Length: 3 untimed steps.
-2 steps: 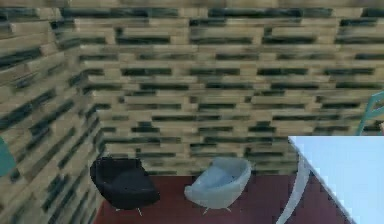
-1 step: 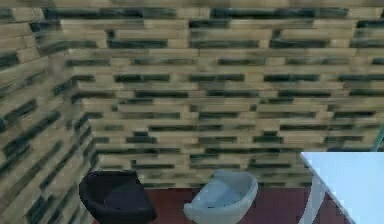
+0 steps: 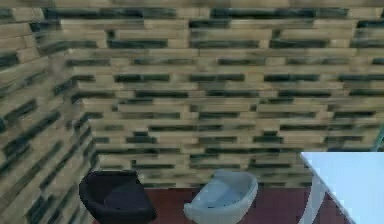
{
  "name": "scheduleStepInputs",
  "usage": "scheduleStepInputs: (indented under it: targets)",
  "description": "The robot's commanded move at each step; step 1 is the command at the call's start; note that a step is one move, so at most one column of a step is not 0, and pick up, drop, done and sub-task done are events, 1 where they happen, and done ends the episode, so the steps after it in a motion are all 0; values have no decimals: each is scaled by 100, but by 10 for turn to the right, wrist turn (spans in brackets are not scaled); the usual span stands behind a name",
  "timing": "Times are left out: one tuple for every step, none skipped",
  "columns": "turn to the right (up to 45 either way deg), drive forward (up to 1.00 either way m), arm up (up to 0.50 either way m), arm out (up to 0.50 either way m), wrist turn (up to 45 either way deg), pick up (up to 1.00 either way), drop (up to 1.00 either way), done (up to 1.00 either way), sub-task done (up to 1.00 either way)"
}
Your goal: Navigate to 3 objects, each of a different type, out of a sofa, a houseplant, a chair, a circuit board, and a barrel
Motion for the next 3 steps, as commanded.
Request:
scheduleStepInputs:
  targets:
    - [450, 0, 0, 0, 0, 0, 0, 0, 0]
    - [450, 0, 0, 0, 0, 0, 0, 0, 0]
    - [450, 0, 0, 0, 0, 0, 0, 0, 0]
